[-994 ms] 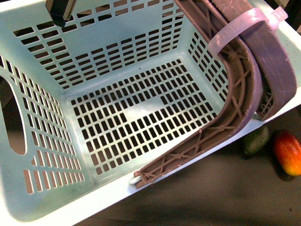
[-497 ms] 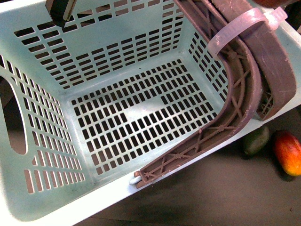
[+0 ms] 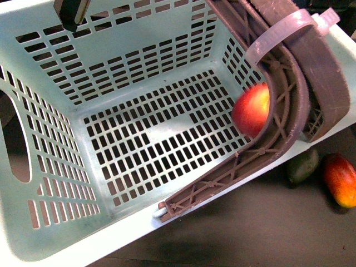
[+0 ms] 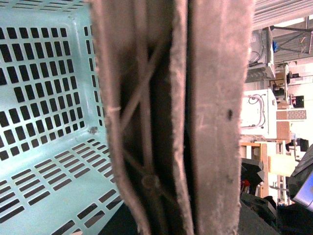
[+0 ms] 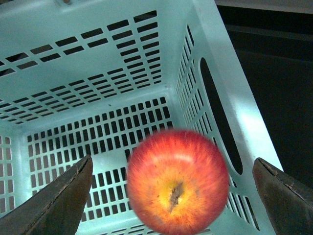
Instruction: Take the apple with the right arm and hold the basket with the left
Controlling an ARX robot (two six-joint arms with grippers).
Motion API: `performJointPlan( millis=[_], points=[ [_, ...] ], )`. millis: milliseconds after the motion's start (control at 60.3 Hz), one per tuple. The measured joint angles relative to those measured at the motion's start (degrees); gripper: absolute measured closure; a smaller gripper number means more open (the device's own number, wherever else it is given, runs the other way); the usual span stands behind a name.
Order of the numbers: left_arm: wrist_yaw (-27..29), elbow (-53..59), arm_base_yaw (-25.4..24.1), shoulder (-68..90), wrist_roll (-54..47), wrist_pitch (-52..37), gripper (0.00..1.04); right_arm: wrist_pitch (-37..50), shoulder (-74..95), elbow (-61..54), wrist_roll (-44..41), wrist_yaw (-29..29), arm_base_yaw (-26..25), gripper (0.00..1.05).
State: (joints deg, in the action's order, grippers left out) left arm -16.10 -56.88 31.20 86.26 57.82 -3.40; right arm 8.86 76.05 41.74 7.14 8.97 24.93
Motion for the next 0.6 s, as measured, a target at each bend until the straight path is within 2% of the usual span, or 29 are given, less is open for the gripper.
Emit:
performJointPlan(
  millis=[99,232,481,597],
  points=[
    [-0.26,0.02,0.11,0.04,-0.07,0.00,0.88,-0.59,-2.47,-0.24,-0.07,2.27,-1.03,0.09],
    [0.68,0.02,0.02,0.00,-0.11,0.00,0.89,-1.46,-10.25,-2.40,-2.27,10.43,-4.22,0.09],
    [-0.33,0.02,0.11,0.00,-0.07,0.00,0.89,-1.33,-11.37,-2.80,-3.02,10.78,-4.72,0.09],
    [-0.31,0.02,0.11,0.00,0.24,0.00,0.89,18.08,-12.81,-11.17,-5.40,8.44,-6.34,0.26]
  ],
)
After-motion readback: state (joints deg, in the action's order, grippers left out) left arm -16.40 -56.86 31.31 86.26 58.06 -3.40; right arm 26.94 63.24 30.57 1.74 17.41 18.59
